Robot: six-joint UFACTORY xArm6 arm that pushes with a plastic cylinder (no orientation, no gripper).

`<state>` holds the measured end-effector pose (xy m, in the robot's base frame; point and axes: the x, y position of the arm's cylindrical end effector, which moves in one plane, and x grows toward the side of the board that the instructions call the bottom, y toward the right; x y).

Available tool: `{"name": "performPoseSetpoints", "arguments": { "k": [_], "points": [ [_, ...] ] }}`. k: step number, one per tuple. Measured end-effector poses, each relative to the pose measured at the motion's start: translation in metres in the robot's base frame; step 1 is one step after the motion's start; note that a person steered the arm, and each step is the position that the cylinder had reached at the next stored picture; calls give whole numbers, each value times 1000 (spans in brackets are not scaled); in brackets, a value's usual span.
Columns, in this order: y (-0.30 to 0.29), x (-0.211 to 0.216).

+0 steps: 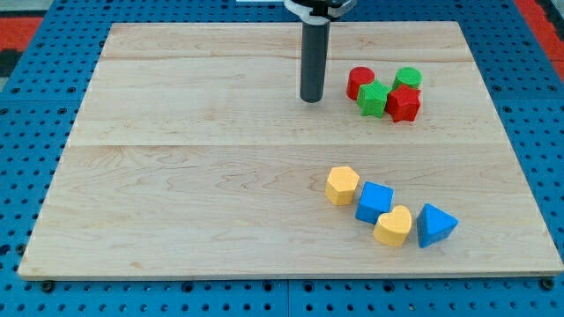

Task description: Push the yellow hexagon and blue cube to the left side of the group of blocks

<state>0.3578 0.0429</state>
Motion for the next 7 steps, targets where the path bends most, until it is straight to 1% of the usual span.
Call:
{"name": "performPoseSetpoints", "arguments": {
  "k": [1,2,3,4,5,6,7],
  "points": [
    [52,15],
    [72,65],
    [92,124],
    [172,171],
    [237,188],
    [202,229],
    [167,222]
  ]
}}
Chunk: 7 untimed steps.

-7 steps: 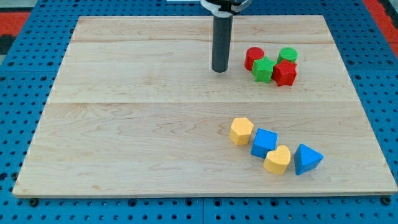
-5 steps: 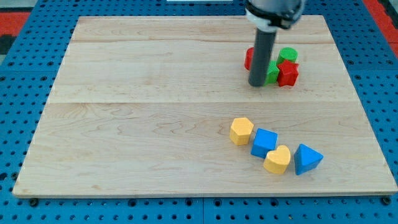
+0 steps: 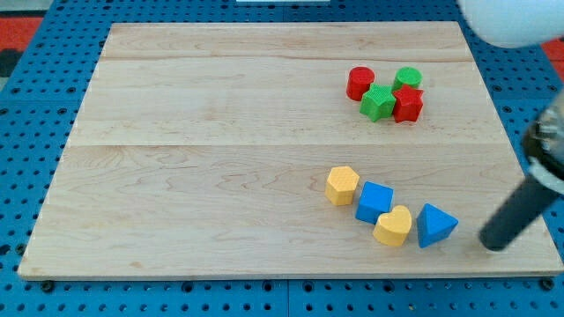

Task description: Push the yellow hexagon and blue cube to the left side of the group of blocks

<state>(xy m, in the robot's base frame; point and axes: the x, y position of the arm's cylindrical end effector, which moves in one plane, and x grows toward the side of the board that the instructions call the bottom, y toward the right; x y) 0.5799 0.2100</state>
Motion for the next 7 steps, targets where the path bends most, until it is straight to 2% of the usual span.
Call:
{"name": "performPoseSetpoints", "arguments": {
  "k": [1,2,3,4,5,6,7],
  "points": [
    [-90,6],
    [-134,5],
    [-145,-3],
    [-134,-4],
    [-74,-1],
    [-41,-1],
    [-69,-25]
  ]
}}
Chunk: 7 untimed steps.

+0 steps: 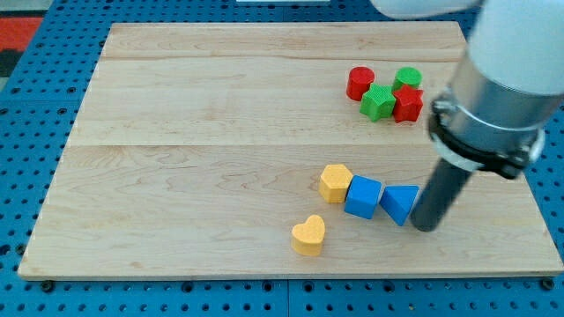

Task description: Push the yellow hexagon and blue cube to the left side of the group of blocks

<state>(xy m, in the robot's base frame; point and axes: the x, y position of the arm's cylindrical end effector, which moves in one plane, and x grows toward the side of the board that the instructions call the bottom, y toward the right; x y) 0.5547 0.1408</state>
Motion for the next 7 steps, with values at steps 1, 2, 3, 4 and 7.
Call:
{"name": "performPoseSetpoints", "arguments": {
  "k": [1,2,3,4,7],
  "points": [
    [-81,-17],
    [-137,-37],
    [-139,-68],
    [-138,-98],
    [-120,-137]
  ]
}}
